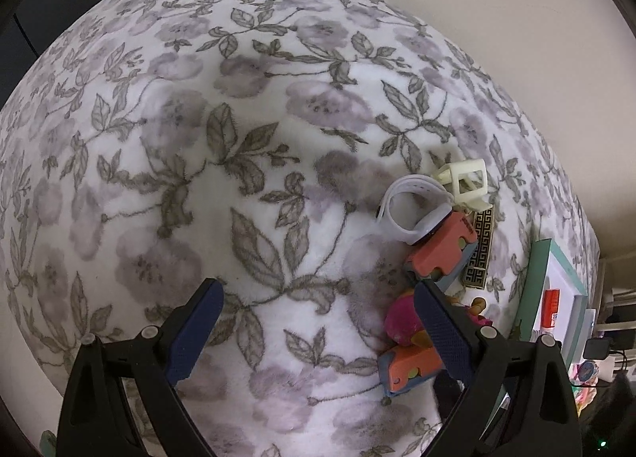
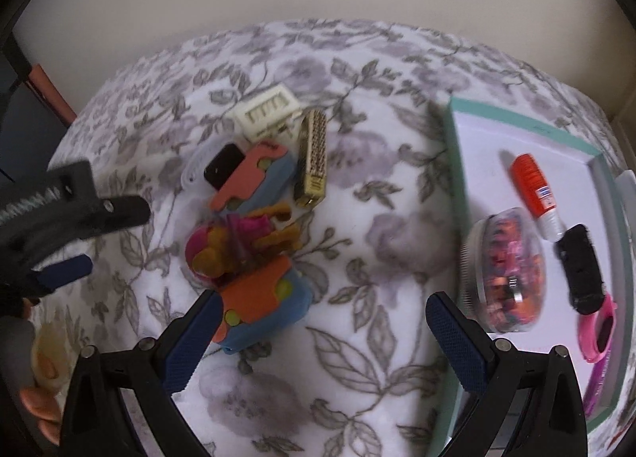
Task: Organize rigid objects
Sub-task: 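Grasp the orange-blue toy case with the right tool while the left tool grasps the pink doll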
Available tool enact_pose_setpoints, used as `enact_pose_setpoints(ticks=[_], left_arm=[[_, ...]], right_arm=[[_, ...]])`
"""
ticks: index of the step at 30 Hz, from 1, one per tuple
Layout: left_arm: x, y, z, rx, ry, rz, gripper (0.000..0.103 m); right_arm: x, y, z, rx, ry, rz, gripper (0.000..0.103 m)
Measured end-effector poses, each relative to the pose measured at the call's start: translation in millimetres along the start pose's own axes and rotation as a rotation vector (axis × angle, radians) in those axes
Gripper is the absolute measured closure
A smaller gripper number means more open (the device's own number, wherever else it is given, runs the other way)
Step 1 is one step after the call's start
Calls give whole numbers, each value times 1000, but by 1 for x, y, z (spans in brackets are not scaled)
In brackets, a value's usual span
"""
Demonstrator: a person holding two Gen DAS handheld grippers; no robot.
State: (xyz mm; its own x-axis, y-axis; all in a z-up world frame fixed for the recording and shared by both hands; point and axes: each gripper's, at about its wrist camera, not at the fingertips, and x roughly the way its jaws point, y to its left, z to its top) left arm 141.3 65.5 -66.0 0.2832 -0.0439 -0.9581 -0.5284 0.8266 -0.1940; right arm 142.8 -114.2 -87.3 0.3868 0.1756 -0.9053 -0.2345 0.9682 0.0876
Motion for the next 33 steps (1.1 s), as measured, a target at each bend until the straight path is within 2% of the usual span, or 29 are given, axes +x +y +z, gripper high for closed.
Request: enact_pose_setpoints(ticks=[11, 20, 31, 33], left_arm=[[3, 7, 3, -27, 10, -3, 6], [7, 9, 4, -40, 18, -1, 6], [12, -1, 3, -7, 44, -27, 6], [14, -4, 2, 7, 51, -36, 6]], right_arm=[[22, 23, -2, -38, 24, 35, 0], [36, 29, -2, -46, 45, 22, 0], [25, -11, -9, 76, 78, 23, 0], [21, -16, -9, 99, 70, 46, 1]])
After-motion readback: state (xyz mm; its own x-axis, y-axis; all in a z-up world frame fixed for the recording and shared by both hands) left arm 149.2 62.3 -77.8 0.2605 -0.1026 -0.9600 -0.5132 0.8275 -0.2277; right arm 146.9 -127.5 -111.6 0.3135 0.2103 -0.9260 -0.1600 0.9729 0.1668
